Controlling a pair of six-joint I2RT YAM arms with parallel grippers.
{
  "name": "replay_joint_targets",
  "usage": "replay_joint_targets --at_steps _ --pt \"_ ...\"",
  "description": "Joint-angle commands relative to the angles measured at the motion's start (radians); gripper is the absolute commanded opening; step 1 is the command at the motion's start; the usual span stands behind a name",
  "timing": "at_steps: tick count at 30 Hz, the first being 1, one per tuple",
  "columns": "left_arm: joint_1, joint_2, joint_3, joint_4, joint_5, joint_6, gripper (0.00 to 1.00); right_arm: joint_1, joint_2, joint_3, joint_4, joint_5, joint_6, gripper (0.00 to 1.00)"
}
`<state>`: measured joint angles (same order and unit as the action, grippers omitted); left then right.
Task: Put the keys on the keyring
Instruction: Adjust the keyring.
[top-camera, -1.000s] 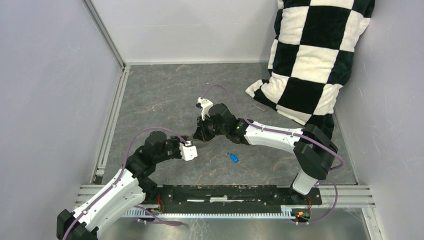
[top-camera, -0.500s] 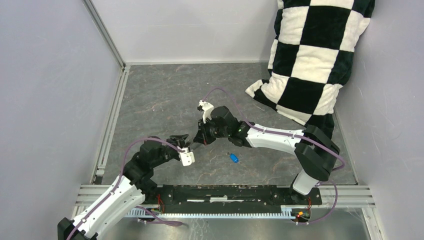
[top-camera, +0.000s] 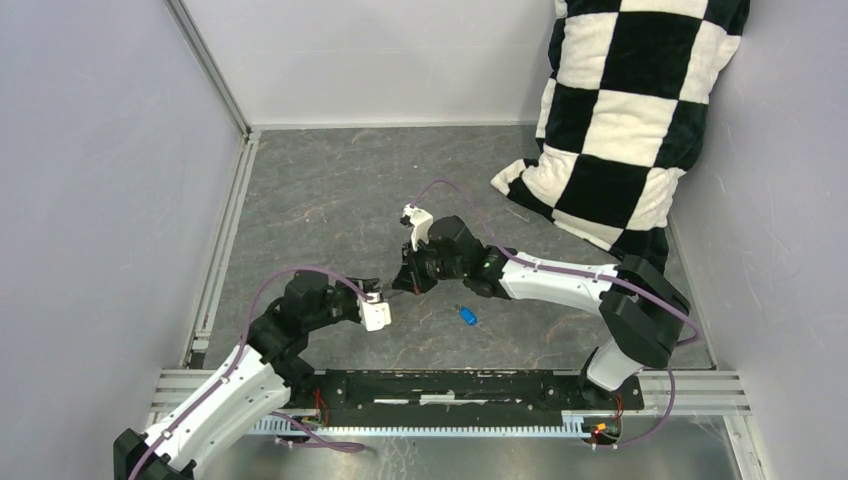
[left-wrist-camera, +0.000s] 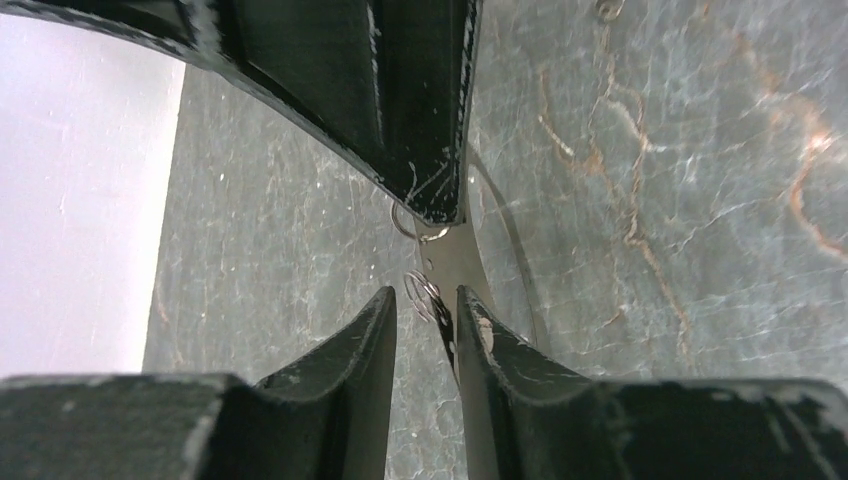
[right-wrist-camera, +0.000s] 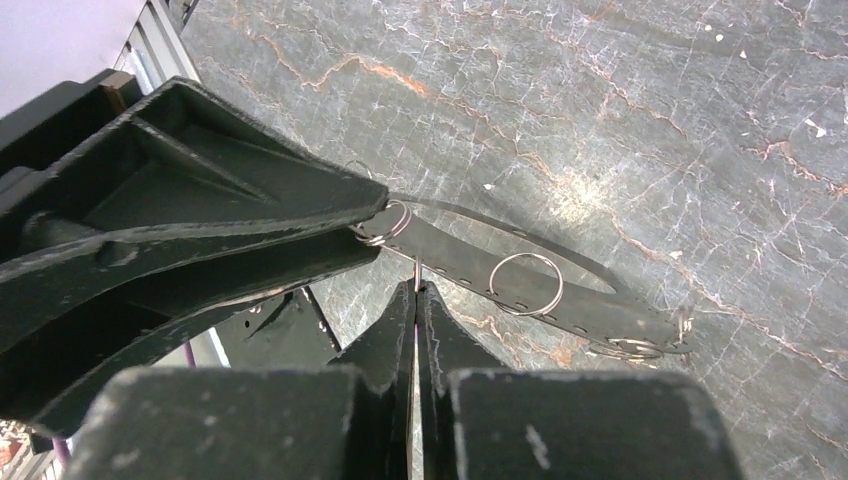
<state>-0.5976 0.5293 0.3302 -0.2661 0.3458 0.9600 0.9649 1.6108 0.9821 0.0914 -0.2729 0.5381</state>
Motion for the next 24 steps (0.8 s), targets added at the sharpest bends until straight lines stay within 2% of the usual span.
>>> replay_joint_targets --at_steps 1,8,14,17,18,24 --pt "0.001 -0.012 0.074 -0.042 0.087 -0.118 0.34 0.002 -0.049 -0.015 0.031 -0.005 0.001 0.00" --pt "0.001 0.014 0.077 -0.032 0.082 -0.149 0.30 0.003 -0.064 -0.028 0.039 -0.012 -0.001 0.00" --pt "0.002 0.074 0.109 -0.082 0.065 -0.192 0.30 0.003 -0.078 -0.043 0.042 -0.013 -0.010 0.00" --pt "0.001 0.093 0.121 -0.085 0.067 -0.199 0.16 0.005 -0.081 -0.046 0.044 -0.016 -0.013 0.00" --pt "0.002 0.093 0.122 -0.078 0.068 -0.203 0.14 0.004 -0.082 -0.046 0.046 -0.019 -0.014 0.00" --pt "0.002 0.080 0.118 -0.035 0.082 -0.233 0.13 0.009 -0.088 -0.045 0.041 -0.029 -0.028 0.00"
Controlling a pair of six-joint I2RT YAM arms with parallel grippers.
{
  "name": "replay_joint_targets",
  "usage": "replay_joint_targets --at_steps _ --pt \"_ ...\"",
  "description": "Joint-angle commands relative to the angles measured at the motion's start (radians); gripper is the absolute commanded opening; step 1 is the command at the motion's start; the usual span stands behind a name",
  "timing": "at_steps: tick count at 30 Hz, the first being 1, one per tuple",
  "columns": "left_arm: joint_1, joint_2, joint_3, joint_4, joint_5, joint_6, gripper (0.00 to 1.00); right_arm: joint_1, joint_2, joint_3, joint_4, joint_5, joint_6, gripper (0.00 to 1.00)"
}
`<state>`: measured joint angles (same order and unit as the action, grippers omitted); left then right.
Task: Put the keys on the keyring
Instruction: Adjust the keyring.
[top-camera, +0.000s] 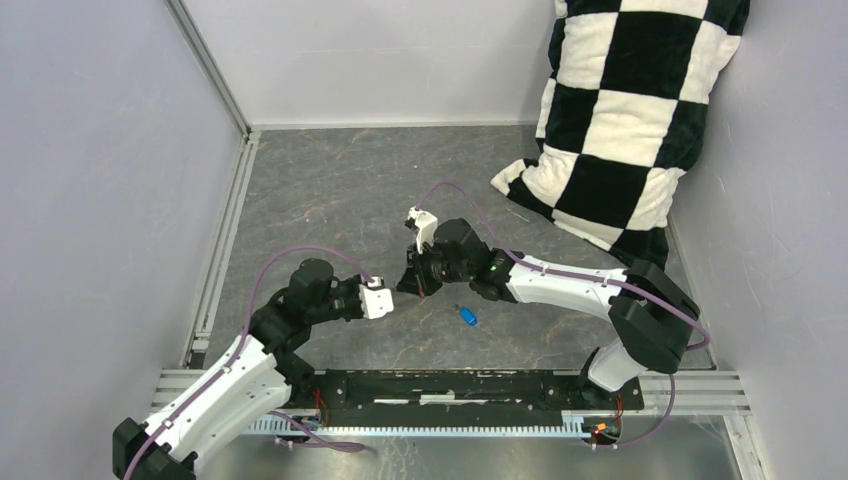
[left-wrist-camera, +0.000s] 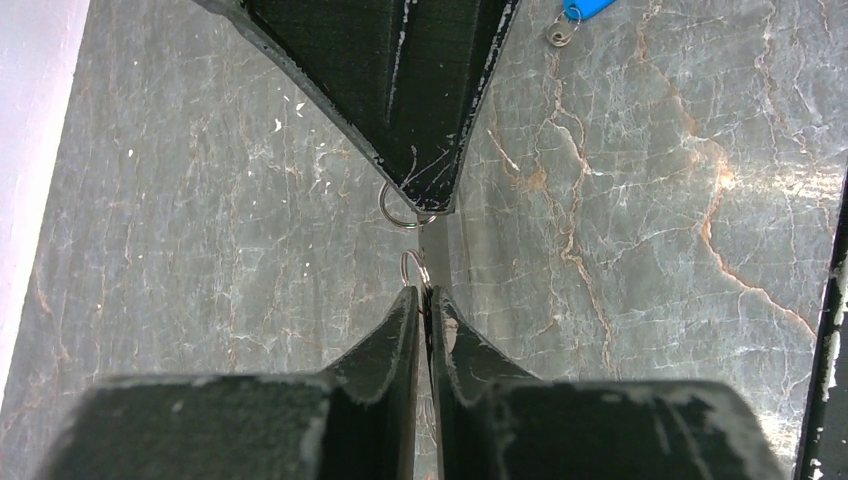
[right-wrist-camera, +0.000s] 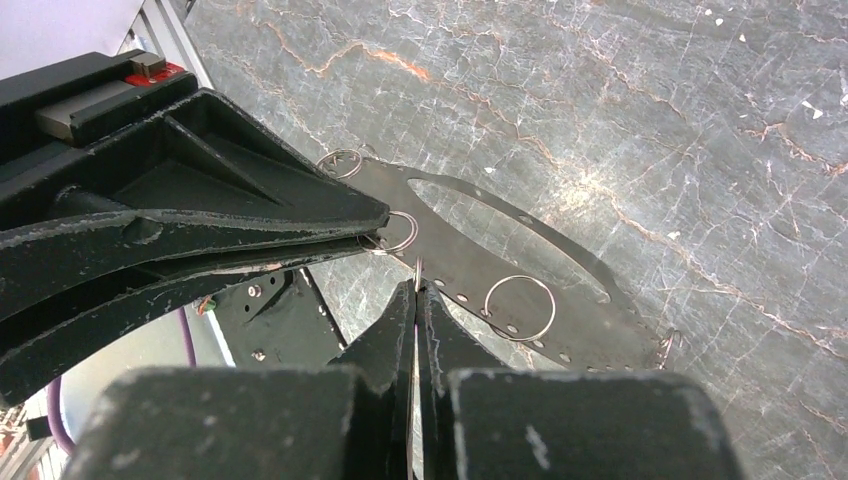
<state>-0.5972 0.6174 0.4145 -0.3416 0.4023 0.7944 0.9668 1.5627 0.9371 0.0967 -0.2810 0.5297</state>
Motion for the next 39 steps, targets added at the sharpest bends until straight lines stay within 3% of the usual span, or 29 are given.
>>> replay_joint_targets --at_steps 1,4,6,9,10,12,18,25,27,33,39 --pt "0.002 -0.010 0.033 0.045 0.025 -0.068 0.12 0.006 -0.042 -0.002 0.032 -0.022 -0.023 0.00" --pt "0.002 -0.014 0.027 0.058 0.023 -0.069 0.06 0.006 -0.048 -0.007 0.022 -0.030 -0.037 0.04" --pt "0.001 -0.022 0.024 0.059 0.026 -0.064 0.02 0.006 -0.053 -0.002 0.003 -0.032 -0.061 0.11" --pt "0.002 -0.047 0.026 0.026 0.054 -0.011 0.02 -0.007 -0.073 0.022 -0.057 -0.033 -0.139 0.39" --pt "0.001 -0.059 0.030 0.006 0.076 0.019 0.02 -0.015 -0.086 0.029 -0.070 -0.046 -0.182 0.59" --pt "0.002 -0.089 0.038 -0.040 0.133 0.110 0.02 -0.038 -0.115 0.042 -0.086 -0.078 -0.253 0.67" --pt "0.002 -0.204 0.060 -0.175 0.306 0.464 0.02 -0.118 -0.164 0.083 -0.129 -0.229 -0.356 0.60" --pt "0.002 -0.346 -0.001 -0.189 0.373 0.872 0.02 -0.128 -0.159 0.001 0.094 -0.503 -0.151 0.61" --pt "0.002 -0.369 -0.011 -0.176 0.384 0.931 0.02 -0.128 -0.169 -0.025 0.104 -0.530 -0.162 0.61" --pt "0.002 -0.389 -0.003 -0.174 0.451 1.008 0.02 -0.123 -0.271 -0.078 0.089 -0.485 -0.399 0.56" --pt "0.002 -0.362 0.040 -0.159 0.495 0.954 0.02 -0.084 -0.384 -0.164 0.158 -0.381 -0.683 0.51"
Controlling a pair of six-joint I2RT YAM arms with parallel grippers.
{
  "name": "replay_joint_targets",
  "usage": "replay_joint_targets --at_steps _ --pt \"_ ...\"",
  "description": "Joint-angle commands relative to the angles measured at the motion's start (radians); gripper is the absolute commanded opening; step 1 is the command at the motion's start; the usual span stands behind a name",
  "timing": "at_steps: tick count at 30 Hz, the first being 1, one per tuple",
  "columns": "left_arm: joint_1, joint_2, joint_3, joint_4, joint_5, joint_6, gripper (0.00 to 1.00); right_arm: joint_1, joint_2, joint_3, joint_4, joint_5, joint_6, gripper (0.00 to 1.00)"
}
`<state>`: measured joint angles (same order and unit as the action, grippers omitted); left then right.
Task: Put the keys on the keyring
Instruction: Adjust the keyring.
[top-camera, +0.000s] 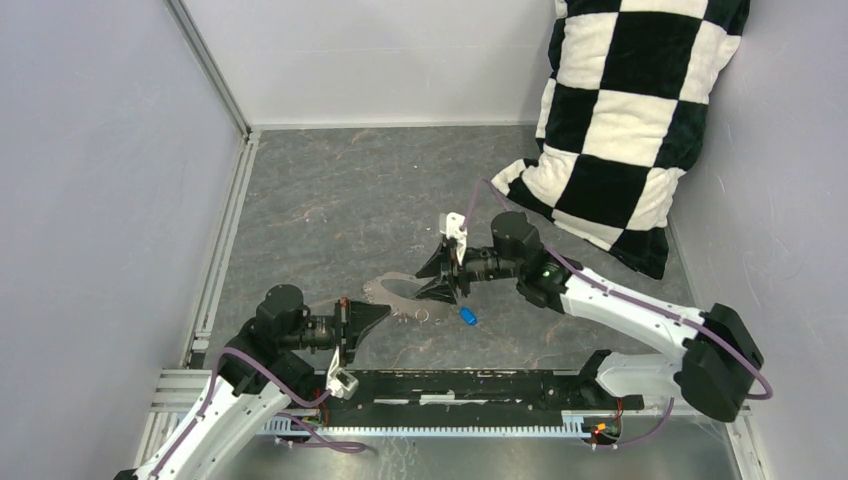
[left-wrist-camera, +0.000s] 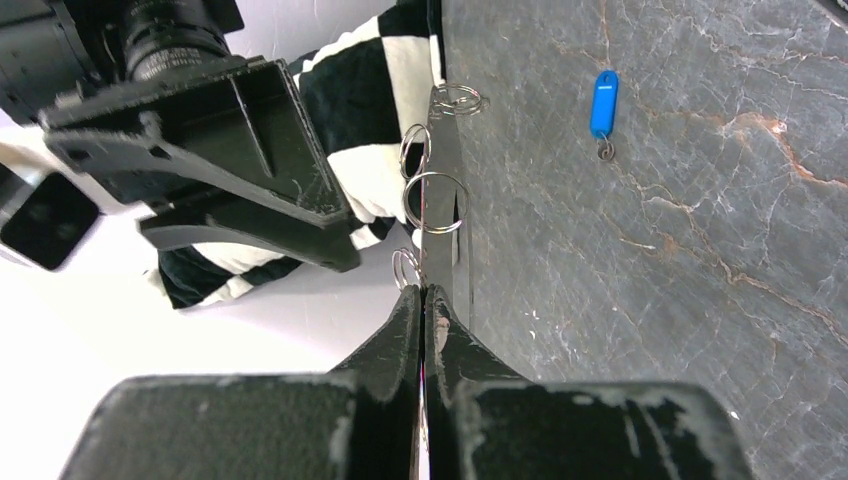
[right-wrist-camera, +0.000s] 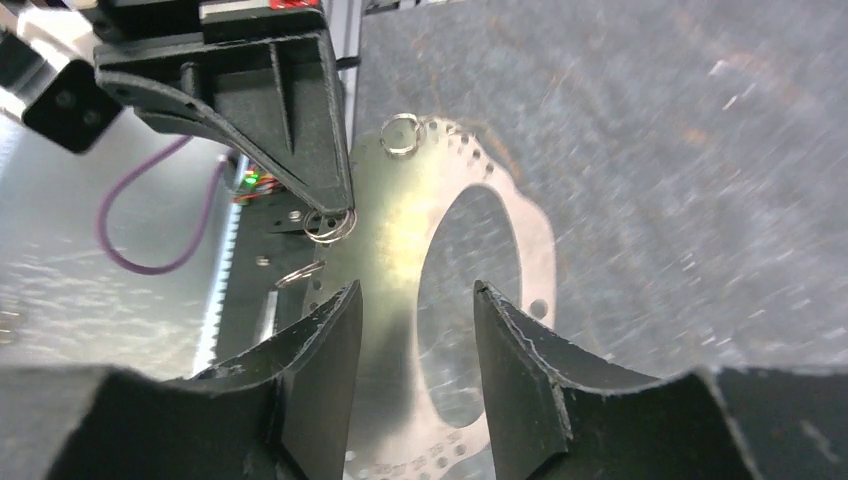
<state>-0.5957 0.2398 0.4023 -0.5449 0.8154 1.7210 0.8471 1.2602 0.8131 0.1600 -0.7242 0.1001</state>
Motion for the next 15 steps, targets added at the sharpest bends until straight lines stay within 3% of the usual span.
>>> replay_joint_targets --at_steps 1,10,15 --pt "0.000 0.023 0.062 0.048 0.094 0.003 0.02 0.050 -0.100 -0.059 0.104 0.088 -0.321 0.50" --pt "0.000 0.142 0.230 0.068 0.178 -0.367 0.02 0.113 -0.224 -0.139 0.164 0.136 -0.655 0.52" --pt "0.000 0.171 0.251 0.070 0.238 -0.406 0.02 0.139 -0.227 -0.120 0.201 0.167 -0.685 0.51"
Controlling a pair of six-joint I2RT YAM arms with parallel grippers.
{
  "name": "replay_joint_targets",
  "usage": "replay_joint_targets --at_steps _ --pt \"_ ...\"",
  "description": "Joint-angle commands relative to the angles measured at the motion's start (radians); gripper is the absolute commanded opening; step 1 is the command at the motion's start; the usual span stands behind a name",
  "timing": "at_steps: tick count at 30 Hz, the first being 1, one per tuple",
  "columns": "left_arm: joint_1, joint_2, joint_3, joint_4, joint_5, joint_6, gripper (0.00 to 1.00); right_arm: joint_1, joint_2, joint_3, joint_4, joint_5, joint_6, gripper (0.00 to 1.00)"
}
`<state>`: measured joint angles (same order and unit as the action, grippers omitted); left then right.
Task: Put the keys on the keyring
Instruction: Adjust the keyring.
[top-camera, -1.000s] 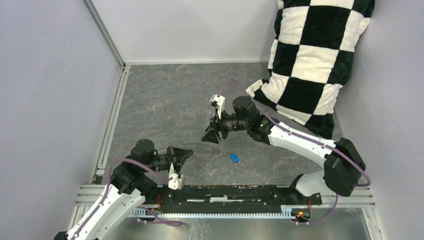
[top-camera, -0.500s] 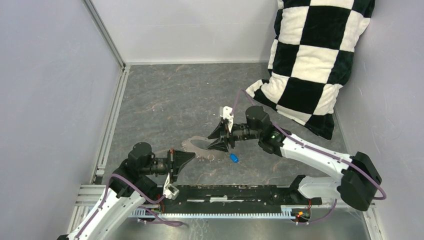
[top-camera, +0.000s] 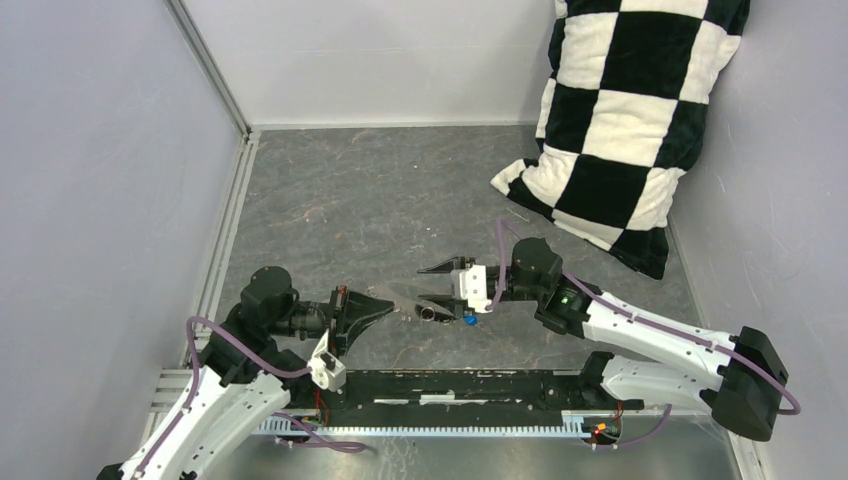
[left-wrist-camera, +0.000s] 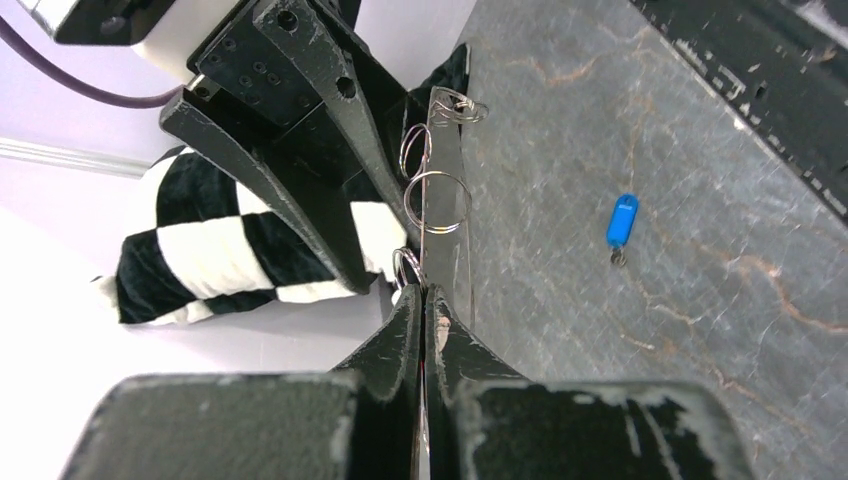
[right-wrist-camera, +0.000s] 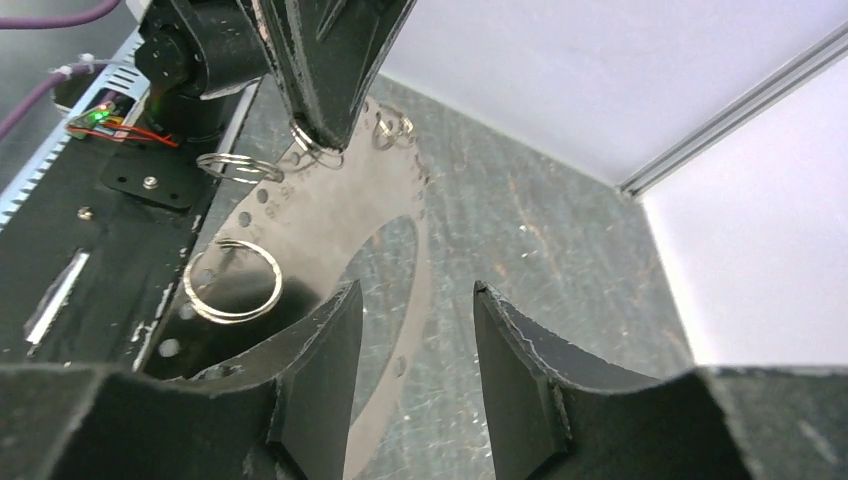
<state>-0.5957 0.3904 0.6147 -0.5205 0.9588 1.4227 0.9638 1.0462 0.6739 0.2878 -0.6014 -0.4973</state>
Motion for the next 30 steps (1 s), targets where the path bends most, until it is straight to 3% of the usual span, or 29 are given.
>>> replay_joint_targets --at_steps 1,7,19,30 --pt "0.000 0.025 0.037 0.045 0.102 -0.107 0.02 0.028 -0.011 0.021 0.081 0.048 -0.093 0.51" --pt "0.000 0.044 0.044 0.045 0.116 -0.104 0.02 0.058 -0.004 0.043 0.092 0.006 -0.127 0.50" --pt "-0.001 0.065 0.057 0.046 0.125 -0.116 0.02 0.082 0.010 0.123 -0.087 -0.161 -0.218 0.49" --pt "0.000 0.070 0.072 0.046 0.123 -0.120 0.02 0.123 0.046 0.147 -0.126 -0.148 -0.258 0.45"
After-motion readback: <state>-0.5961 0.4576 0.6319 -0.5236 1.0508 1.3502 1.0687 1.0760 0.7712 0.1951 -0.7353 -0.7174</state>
